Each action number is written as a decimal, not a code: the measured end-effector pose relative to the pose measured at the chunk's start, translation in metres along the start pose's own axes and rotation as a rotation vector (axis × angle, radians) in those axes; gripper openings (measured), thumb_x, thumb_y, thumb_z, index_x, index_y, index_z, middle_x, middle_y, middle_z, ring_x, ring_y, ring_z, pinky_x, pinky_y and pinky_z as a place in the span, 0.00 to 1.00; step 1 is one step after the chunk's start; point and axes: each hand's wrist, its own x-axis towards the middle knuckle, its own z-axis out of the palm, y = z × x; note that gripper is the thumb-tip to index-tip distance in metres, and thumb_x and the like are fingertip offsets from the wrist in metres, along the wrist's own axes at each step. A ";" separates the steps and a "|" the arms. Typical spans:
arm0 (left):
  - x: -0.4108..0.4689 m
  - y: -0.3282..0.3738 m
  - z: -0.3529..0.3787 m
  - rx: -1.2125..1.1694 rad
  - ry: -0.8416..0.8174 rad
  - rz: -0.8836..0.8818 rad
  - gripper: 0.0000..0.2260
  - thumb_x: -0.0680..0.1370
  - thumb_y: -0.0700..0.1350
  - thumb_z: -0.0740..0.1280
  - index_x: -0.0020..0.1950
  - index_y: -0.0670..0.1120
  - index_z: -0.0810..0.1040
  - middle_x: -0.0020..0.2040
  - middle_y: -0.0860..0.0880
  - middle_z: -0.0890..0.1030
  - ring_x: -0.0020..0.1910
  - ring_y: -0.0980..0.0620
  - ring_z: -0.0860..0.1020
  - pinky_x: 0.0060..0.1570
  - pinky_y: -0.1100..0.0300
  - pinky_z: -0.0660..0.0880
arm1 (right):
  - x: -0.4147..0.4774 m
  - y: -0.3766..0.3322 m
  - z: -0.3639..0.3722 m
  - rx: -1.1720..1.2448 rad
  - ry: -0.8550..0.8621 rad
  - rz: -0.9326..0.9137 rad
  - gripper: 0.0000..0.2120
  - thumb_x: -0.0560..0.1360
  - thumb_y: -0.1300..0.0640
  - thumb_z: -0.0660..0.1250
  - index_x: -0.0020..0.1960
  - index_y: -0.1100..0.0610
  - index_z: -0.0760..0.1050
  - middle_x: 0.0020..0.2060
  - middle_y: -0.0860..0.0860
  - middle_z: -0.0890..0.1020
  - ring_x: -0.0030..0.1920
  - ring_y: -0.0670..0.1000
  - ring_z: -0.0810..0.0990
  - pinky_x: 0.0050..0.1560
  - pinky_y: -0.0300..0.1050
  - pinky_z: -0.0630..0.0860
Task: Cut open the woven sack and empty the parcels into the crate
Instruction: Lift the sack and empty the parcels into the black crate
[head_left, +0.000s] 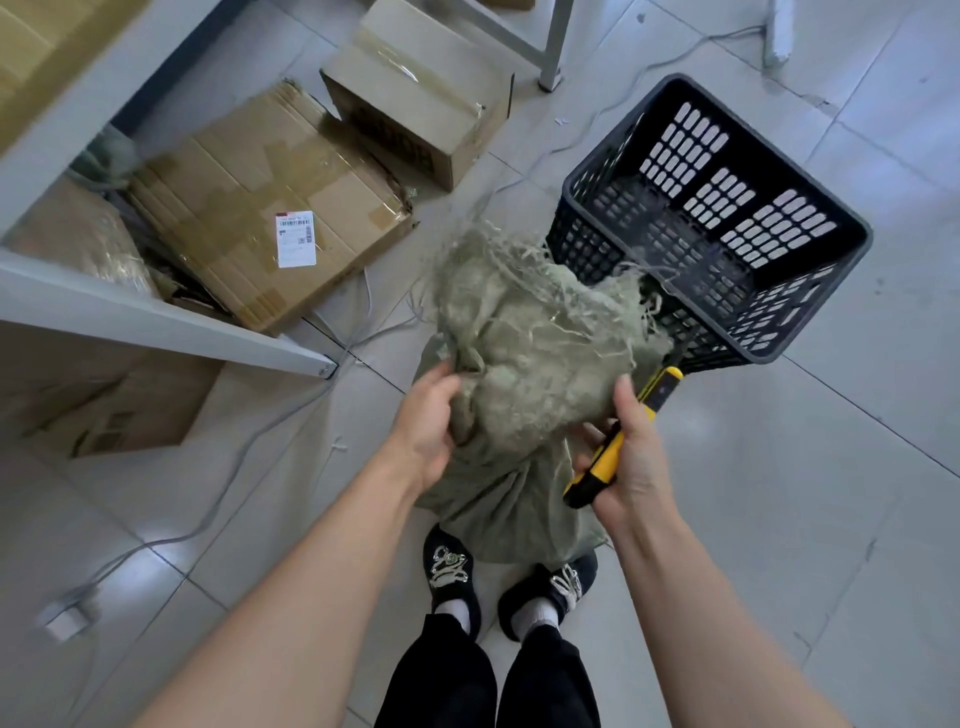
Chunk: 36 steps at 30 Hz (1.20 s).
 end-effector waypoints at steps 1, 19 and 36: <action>0.002 0.001 0.000 -0.058 -0.003 -0.015 0.14 0.79 0.35 0.55 0.56 0.42 0.78 0.40 0.46 0.85 0.39 0.53 0.83 0.40 0.62 0.80 | -0.001 0.002 0.001 -0.049 -0.026 0.009 0.08 0.74 0.49 0.68 0.45 0.53 0.73 0.31 0.45 0.78 0.25 0.42 0.75 0.19 0.35 0.64; 0.026 -0.032 -0.031 0.433 0.356 0.107 0.19 0.74 0.31 0.57 0.58 0.49 0.76 0.54 0.47 0.79 0.54 0.47 0.77 0.61 0.50 0.72 | 0.022 -0.035 -0.002 0.056 0.055 -0.041 0.14 0.70 0.62 0.65 0.55 0.61 0.77 0.44 0.59 0.79 0.40 0.58 0.80 0.49 0.54 0.76; 0.133 -0.104 -0.037 1.410 0.236 0.093 0.19 0.75 0.47 0.69 0.66 0.54 0.72 0.75 0.44 0.64 0.72 0.41 0.62 0.67 0.49 0.65 | 0.083 -0.089 -0.026 0.221 -0.088 -0.248 0.15 0.59 0.64 0.64 0.46 0.61 0.75 0.40 0.56 0.79 0.44 0.57 0.80 0.49 0.50 0.80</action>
